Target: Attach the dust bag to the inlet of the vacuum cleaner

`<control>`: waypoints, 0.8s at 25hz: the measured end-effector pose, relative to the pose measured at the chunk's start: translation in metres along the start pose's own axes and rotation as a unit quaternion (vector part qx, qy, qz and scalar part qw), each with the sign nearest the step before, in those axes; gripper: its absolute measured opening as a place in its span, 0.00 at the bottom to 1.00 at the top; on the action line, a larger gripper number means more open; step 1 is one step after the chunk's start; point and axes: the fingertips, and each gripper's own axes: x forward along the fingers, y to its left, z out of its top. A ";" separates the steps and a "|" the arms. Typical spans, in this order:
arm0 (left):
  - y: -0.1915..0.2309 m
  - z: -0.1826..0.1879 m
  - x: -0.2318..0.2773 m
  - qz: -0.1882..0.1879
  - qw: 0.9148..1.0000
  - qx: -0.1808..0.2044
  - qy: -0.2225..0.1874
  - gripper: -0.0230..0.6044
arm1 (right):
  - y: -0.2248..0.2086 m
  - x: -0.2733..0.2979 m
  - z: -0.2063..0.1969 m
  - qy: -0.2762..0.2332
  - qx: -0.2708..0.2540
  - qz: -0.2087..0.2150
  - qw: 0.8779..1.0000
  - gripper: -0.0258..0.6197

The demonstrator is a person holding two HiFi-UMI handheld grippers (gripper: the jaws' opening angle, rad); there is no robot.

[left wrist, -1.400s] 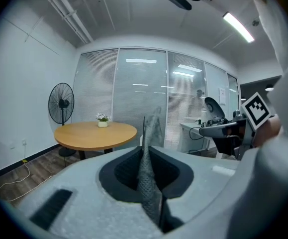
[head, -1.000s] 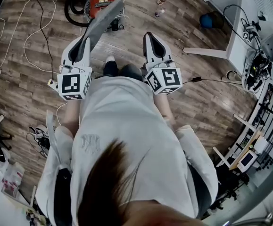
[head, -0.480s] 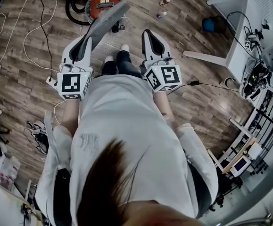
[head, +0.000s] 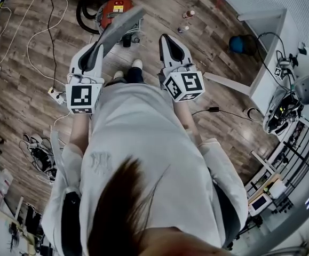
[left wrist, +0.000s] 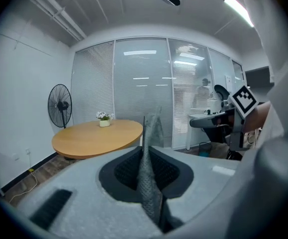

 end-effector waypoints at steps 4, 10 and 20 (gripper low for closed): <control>-0.004 0.000 0.015 0.005 1.000 0.015 0.005 0.10 | -0.016 0.007 -0.002 0.008 0.003 0.012 1.000 0.04; -0.008 0.001 0.023 0.013 1.000 0.009 0.006 0.10 | -0.023 0.012 -0.006 0.015 0.009 0.023 1.000 0.05; -0.007 0.006 0.032 -0.030 0.999 0.022 0.014 0.10 | -0.008 0.016 0.010 -0.016 0.012 0.052 0.998 0.04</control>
